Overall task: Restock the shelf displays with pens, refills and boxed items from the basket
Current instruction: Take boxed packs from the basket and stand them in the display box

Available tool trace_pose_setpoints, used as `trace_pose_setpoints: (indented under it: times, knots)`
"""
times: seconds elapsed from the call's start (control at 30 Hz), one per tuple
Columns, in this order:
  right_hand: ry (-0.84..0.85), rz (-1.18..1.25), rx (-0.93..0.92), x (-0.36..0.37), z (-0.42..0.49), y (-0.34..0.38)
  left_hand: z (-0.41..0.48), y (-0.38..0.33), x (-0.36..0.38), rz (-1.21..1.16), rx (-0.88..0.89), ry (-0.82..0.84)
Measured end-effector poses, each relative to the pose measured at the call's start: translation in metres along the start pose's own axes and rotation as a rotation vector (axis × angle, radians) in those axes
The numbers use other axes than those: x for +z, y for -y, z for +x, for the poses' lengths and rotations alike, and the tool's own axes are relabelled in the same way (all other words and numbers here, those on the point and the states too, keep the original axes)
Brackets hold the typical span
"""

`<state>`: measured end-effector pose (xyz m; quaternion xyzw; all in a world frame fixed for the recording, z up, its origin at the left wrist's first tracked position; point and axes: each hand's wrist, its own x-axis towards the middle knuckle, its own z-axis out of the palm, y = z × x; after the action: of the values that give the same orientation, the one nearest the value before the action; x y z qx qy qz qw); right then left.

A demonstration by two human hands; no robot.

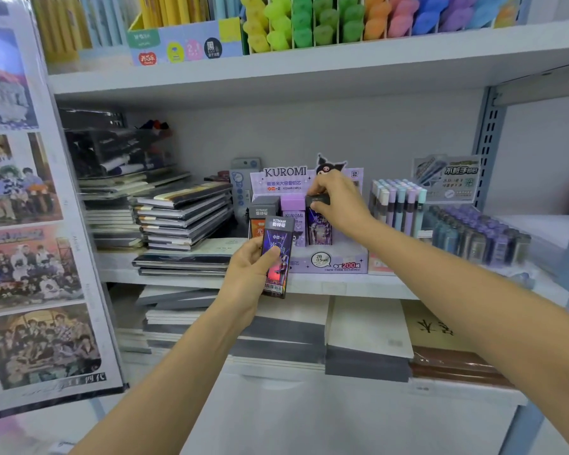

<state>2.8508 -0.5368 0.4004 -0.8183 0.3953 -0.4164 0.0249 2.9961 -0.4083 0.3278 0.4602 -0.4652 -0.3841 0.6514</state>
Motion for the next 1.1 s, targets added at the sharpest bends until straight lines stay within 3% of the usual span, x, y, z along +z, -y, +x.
trace_pose_setpoints:
  times: [0.2,0.3,0.37,0.43,0.5,0.63,0.73,0.83,0.93,1.1]
  knots:
    - [-0.007,-0.128,0.04,-0.009,-0.007,0.003,-0.006,-0.007,0.002,0.043,0.029,-0.054]
    - [0.007,0.29,0.042,-0.024,-0.026,0.016,-0.01,-0.012,0.007,0.036,0.039,-0.049]
    - [0.162,0.549,0.058,-0.03,-0.043,0.025,-0.011,-0.014,0.013,0.039,0.063,-0.048]
    - [0.292,0.579,0.049,-0.03,-0.057,0.028,-0.012,-0.016,0.02,0.033,0.077,-0.035]
    - [0.297,0.529,0.033,-0.033,-0.062,0.026,-0.013,-0.015,0.027,0.059,0.098,-0.019]
    - [0.066,0.533,0.109,-0.05,-0.051,0.015,-0.01,-0.005,0.023,0.565,0.317,-0.075]
    - [-0.126,0.422,0.107,-0.062,-0.037,0.006,-0.006,0.007,0.016,1.08,0.518,0.028]
    - [-0.109,0.279,0.084,-0.059,-0.029,0.002,-0.001,0.025,0.014,1.483,0.472,0.168]
    - [-0.043,0.179,0.066,-0.044,-0.027,-0.001,0.002,0.035,0.012,1.6,0.499,0.157]
    - [0.025,0.108,0.041,-0.026,-0.024,-0.004,0.002,0.041,0.009,1.581,0.59,0.137]
